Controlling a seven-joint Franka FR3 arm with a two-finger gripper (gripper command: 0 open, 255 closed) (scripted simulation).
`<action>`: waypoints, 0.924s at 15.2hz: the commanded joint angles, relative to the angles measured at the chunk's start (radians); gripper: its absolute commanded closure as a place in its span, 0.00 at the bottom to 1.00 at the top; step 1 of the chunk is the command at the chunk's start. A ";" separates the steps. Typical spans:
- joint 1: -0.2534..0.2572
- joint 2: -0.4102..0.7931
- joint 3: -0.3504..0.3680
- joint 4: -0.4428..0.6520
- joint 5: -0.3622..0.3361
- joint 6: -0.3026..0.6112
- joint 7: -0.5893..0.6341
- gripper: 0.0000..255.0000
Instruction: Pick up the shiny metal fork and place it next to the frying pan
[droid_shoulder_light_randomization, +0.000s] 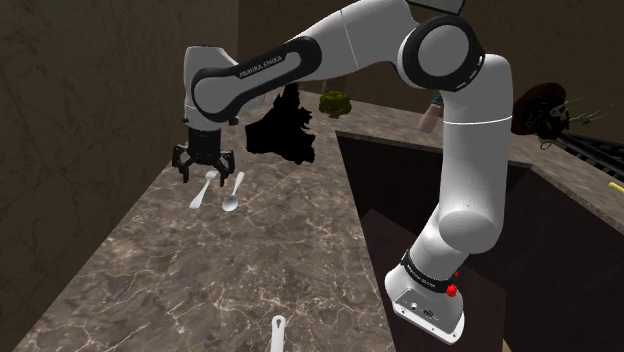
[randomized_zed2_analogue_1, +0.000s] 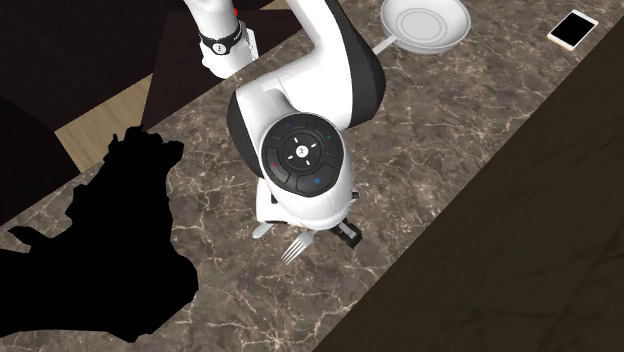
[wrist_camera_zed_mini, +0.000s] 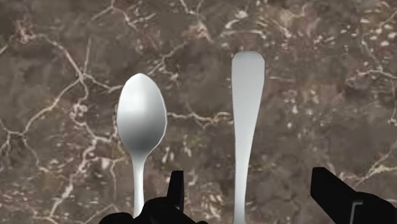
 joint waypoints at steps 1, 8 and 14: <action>0.004 0.016 -0.003 -0.011 -0.006 0.027 0.003 0.00; 0.004 0.016 -0.003 -0.011 -0.006 0.027 0.003 0.00; 0.004 0.016 -0.003 -0.011 -0.006 0.027 0.003 1.00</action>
